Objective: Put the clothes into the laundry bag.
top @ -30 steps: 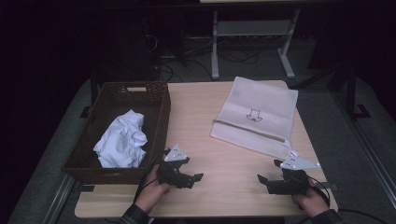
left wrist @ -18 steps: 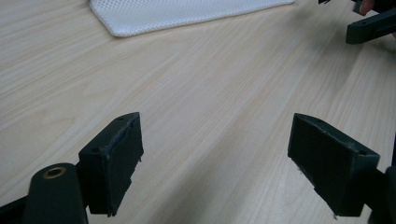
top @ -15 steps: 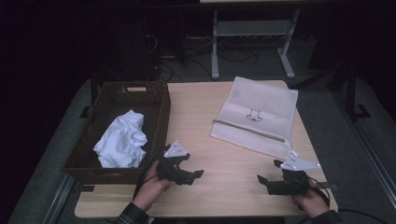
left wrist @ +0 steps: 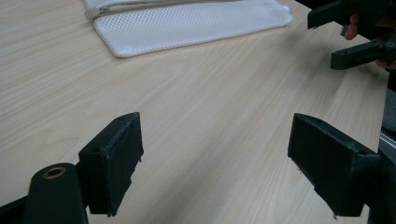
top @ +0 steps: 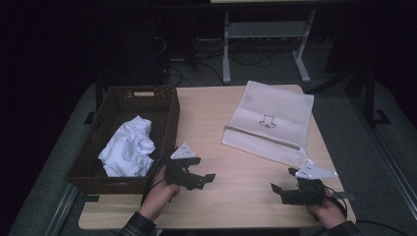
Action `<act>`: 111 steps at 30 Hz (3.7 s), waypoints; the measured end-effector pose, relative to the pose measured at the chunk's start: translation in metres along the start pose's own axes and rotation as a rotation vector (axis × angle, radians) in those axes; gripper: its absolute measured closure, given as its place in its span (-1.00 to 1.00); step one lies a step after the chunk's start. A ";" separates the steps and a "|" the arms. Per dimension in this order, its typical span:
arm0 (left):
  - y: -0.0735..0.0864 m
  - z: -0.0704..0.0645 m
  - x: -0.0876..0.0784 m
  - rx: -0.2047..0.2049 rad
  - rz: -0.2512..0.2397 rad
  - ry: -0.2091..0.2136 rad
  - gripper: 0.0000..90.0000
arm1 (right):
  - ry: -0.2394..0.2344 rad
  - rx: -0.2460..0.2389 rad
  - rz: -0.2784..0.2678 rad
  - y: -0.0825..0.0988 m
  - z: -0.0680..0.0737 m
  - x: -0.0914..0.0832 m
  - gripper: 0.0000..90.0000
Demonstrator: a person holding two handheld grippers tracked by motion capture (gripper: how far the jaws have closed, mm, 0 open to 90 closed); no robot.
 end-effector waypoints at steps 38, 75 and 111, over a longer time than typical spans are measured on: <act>-0.042 0.015 -0.022 0.039 0.117 -0.011 -0.60 | 0.009 -0.010 -0.004 0.001 -0.004 0.001 -0.72; -0.055 0.064 -0.071 0.034 0.109 -0.066 -0.59 | -0.003 -0.006 0.000 0.002 -0.006 0.002 -0.71; -0.011 0.134 -0.172 -0.137 0.071 -0.356 -0.60 | -0.007 -0.024 0.001 0.002 -0.005 0.002 -0.71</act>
Point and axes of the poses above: each handheld gripper's, and its own axes: x roughly forward along the jaws, y roughly out of its underside, z roughly to its left, the point moved 10 cm from there along x, roughly forward along the jaws, and after that the axes turned 15 degrees about y, right-handed, at the moved point
